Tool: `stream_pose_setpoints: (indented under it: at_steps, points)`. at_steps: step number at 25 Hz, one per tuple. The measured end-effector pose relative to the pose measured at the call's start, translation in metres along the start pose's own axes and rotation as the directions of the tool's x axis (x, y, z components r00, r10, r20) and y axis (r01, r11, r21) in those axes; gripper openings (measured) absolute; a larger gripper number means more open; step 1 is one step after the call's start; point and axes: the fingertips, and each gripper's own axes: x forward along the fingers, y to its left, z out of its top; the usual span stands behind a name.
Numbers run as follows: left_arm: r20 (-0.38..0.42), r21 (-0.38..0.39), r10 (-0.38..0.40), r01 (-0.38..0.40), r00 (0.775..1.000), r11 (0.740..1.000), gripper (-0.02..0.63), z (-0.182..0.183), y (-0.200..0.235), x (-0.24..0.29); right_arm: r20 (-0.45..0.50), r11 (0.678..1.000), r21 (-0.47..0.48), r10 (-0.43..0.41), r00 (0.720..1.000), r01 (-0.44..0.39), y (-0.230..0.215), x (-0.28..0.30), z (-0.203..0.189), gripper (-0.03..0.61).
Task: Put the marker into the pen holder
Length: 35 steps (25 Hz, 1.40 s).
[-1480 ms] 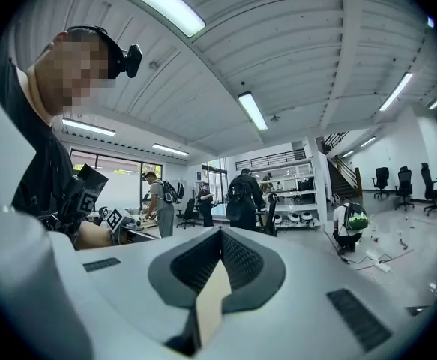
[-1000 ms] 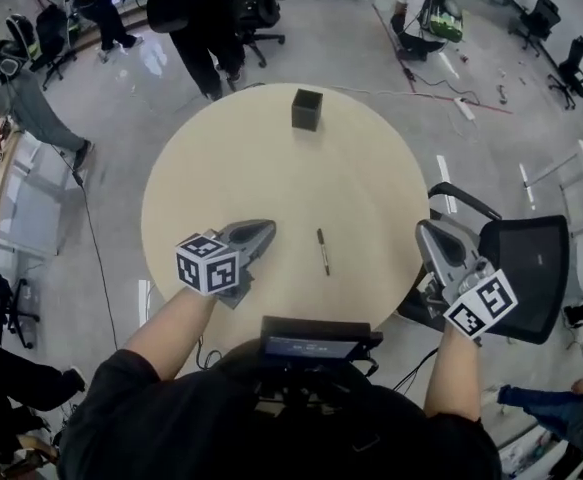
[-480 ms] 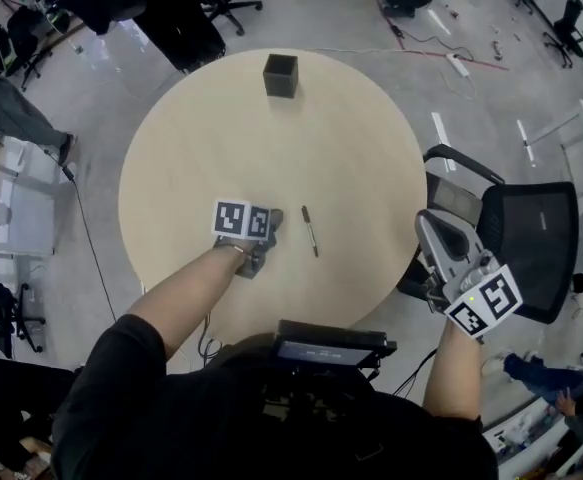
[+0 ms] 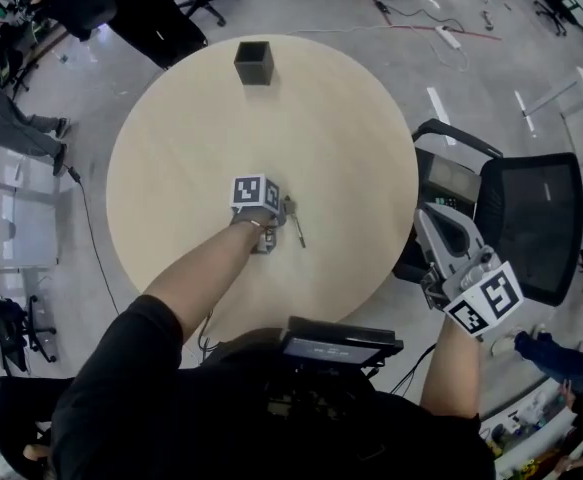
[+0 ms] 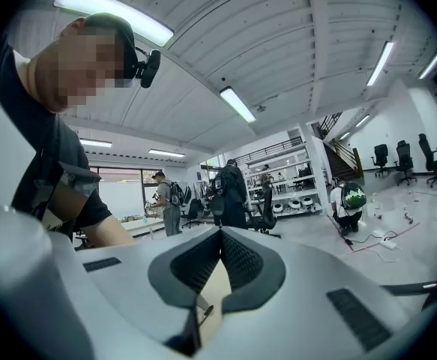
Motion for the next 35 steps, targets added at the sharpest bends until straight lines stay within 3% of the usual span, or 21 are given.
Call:
stream_pose_setpoints:
  at_steps: [6,11,15,18,24,28,30,32,35]
  points:
    - [-0.025,-0.027,0.083,-0.084,0.996,0.996,0.236,0.002,-0.001,0.023,0.024,0.999,0.044,-0.034,0.999,0.033,-0.02,-0.028,-0.008,0.005]
    - [-0.054,-0.002,0.175,-0.175,0.983,0.985,0.231,-0.001,0.003,0.023,0.034,0.997,0.06,-0.051,0.998,0.048,-0.024,-0.039,-0.01,0.005]
    - [-0.05,0.086,0.333,-0.328,0.941,0.941,0.122,-0.006,0.016,0.021,0.039,0.996,0.068,-0.054,0.998,0.051,-0.026,-0.044,-0.012,0.004]
    - [-0.021,0.118,0.344,-0.339,0.939,0.933,0.082,-0.003,0.019,0.022,0.038,0.996,0.074,-0.06,0.997,0.057,-0.026,-0.048,-0.013,0.005]
    - [-0.025,0.131,0.268,-0.262,0.963,0.956,0.058,-0.008,0.023,0.014,0.032,0.995,0.077,-0.068,0.997,0.066,-0.025,-0.048,-0.012,0.003]
    - [0.04,0.088,0.113,-0.116,0.993,0.989,0.059,-0.001,0.004,0.008,0.028,0.996,0.064,-0.058,0.998,0.056,-0.02,-0.039,-0.008,0.003]
    - [0.098,0.071,0.02,-0.027,0.995,0.997,0.059,0.007,-0.01,-0.007,0.028,0.997,0.056,-0.048,0.998,0.046,-0.019,-0.033,-0.004,0.003]
    - [0.192,0.092,-0.065,0.048,0.979,0.995,0.06,0.025,-0.024,-0.034,0.03,0.998,0.047,-0.034,0.999,0.033,-0.017,-0.025,0.0,0.004]
    - [0.349,0.184,-0.151,0.091,0.925,0.979,0.06,0.057,-0.041,-0.102,0.035,0.999,0.036,-0.011,0.999,0.01,-0.012,-0.012,0.009,0.003]
